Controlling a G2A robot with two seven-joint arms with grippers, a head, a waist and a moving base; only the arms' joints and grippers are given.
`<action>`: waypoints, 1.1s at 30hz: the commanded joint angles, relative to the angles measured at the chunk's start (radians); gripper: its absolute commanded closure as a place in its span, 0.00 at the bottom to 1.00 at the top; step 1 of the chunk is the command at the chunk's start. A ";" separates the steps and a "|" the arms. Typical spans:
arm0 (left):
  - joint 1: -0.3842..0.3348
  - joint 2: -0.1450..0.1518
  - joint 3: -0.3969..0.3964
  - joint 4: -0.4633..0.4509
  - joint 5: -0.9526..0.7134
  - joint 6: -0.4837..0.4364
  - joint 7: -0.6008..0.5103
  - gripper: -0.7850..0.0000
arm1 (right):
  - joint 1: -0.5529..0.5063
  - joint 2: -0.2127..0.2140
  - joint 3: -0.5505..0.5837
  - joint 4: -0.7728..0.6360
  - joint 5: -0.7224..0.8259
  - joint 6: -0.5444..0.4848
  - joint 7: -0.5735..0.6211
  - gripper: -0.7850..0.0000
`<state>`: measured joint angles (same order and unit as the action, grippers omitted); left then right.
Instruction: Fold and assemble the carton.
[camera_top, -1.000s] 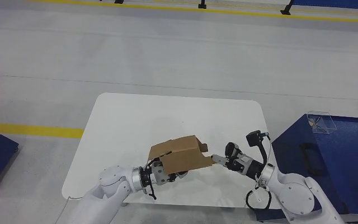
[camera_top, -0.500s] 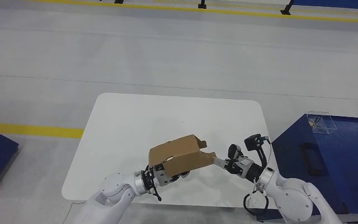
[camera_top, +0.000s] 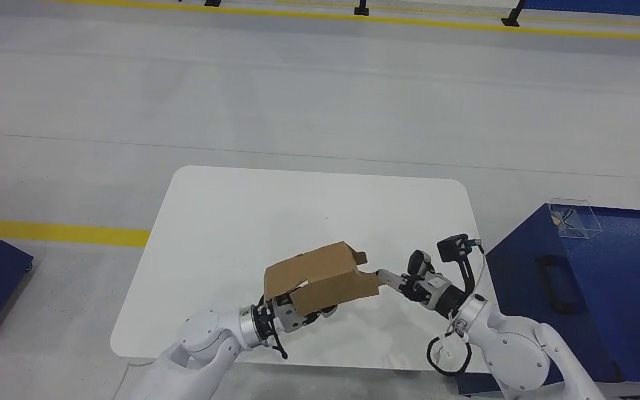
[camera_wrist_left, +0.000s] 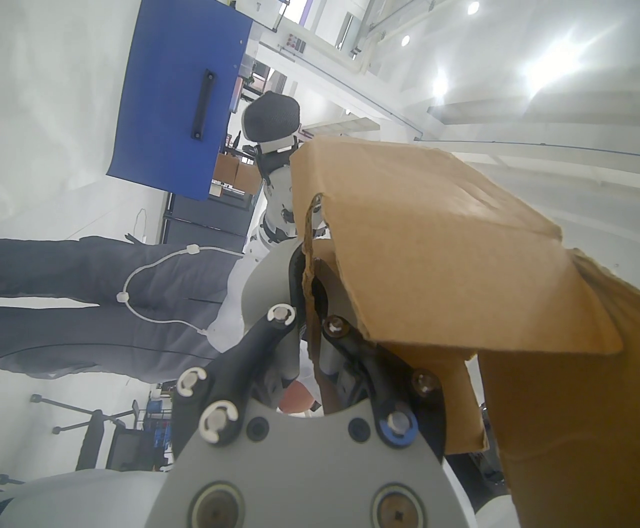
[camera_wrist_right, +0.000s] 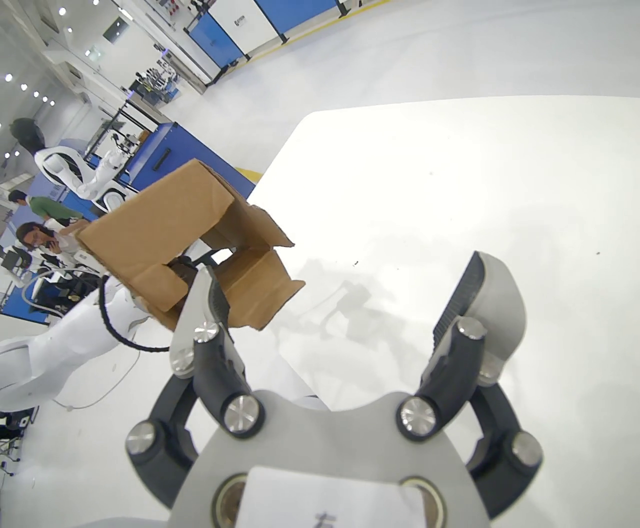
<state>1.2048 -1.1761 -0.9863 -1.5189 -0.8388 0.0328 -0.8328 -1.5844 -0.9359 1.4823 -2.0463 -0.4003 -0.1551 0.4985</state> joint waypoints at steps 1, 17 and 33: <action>0.000 -0.002 -0.004 0.004 -0.012 0.008 0.012 1.00 | -0.028 0.002 0.025 -0.015 0.013 -0.033 0.007 0.00; 0.008 -0.010 0.001 -0.001 0.044 -0.022 0.005 1.00 | 0.037 -0.014 -0.087 0.009 -0.080 0.025 0.032 0.00; 0.027 -0.013 -0.013 -0.001 0.046 -0.024 -0.010 1.00 | 0.037 -0.027 -0.095 0.018 -0.139 0.082 -0.058 0.00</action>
<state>1.2309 -1.1881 -0.9999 -1.5211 -0.7914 0.0075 -0.8478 -1.5404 -0.9629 1.3780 -2.0285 -0.5272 -0.0894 0.4604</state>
